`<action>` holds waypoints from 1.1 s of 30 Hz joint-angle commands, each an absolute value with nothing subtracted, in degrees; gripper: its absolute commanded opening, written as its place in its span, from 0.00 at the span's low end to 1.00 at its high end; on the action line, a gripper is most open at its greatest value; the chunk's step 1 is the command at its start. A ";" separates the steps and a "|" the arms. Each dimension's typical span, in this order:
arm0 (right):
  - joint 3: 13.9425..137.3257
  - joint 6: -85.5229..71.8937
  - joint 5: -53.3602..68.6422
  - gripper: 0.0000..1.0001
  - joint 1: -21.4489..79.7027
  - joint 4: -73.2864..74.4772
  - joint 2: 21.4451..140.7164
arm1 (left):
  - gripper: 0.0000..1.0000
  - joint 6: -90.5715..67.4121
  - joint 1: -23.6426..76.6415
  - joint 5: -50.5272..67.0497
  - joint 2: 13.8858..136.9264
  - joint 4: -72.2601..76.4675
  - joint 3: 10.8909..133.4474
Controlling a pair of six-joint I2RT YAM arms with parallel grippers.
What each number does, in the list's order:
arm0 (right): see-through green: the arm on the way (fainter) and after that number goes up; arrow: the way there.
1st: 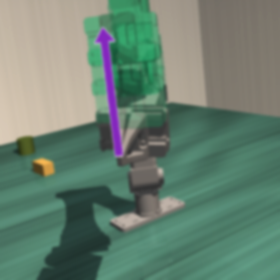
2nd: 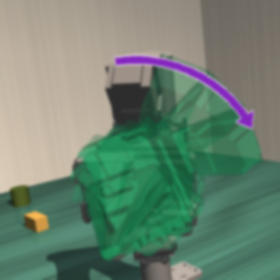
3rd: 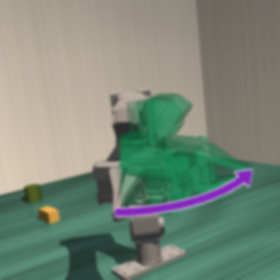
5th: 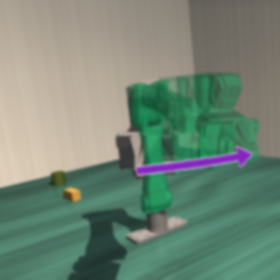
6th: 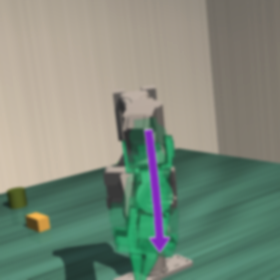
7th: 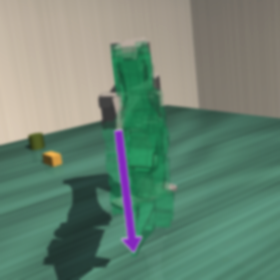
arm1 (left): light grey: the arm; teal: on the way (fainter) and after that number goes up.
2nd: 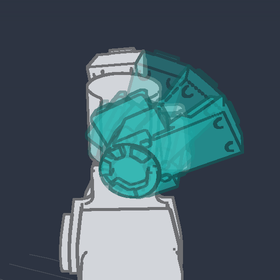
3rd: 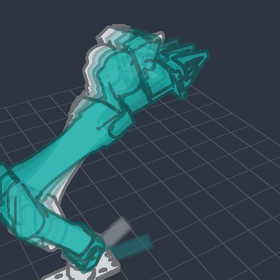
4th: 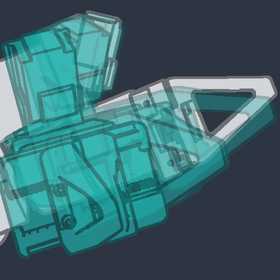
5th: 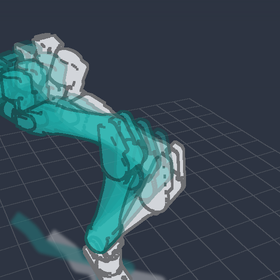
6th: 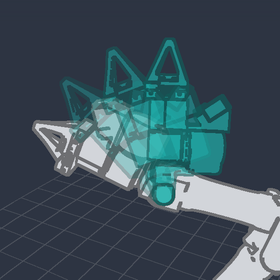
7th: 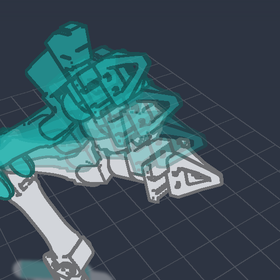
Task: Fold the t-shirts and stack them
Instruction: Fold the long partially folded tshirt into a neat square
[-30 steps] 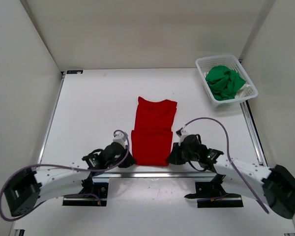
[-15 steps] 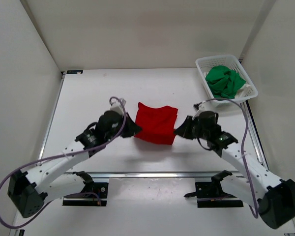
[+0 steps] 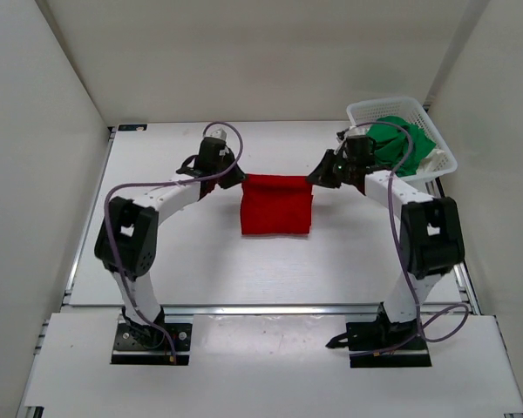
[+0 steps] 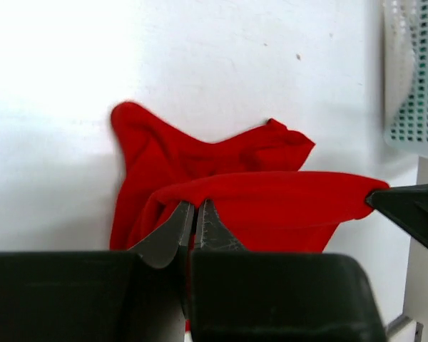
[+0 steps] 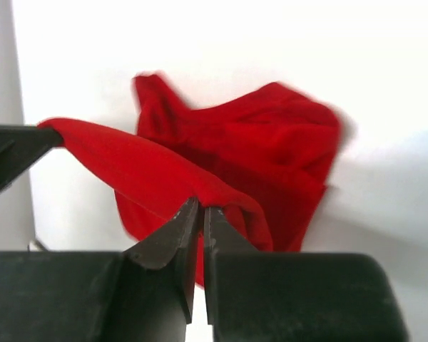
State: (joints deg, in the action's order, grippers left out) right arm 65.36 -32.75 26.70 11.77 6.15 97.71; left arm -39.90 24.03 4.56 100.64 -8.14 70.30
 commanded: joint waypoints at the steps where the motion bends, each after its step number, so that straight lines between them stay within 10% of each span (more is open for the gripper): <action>1: 73.71 -29.37 26.45 0.00 9.41 9.21 104.38 | 0.05 -40.16 21.89 7.02 105.28 -7.73 75.22; 5: 82.86 -28.04 26.71 0.01 9.14 12.21 112.83 | 0.14 -40.52 20.39 8.26 112.32 -9.49 81.55; 9: 92.80 -26.81 27.07 0.31 8.70 17.56 119.17 | 0.41 -42.10 17.50 10.37 114.43 -8.35 84.89; 13: 96.07 -24.62 23.48 0.43 9.75 19.34 117.52 | 0.36 -44.38 15.38 12.30 109.53 -2.48 80.34; 18: 81.15 -26.54 23.28 0.02 12.48 8.80 108.99 | 0.33 -42.98 21.96 11.52 104.42 2.63 71.39; 33: 77.25 -27.86 27.07 0.00 14.06 4.30 118.82 | 0.32 -49.65 30.41 12.12 102.48 18.10 47.55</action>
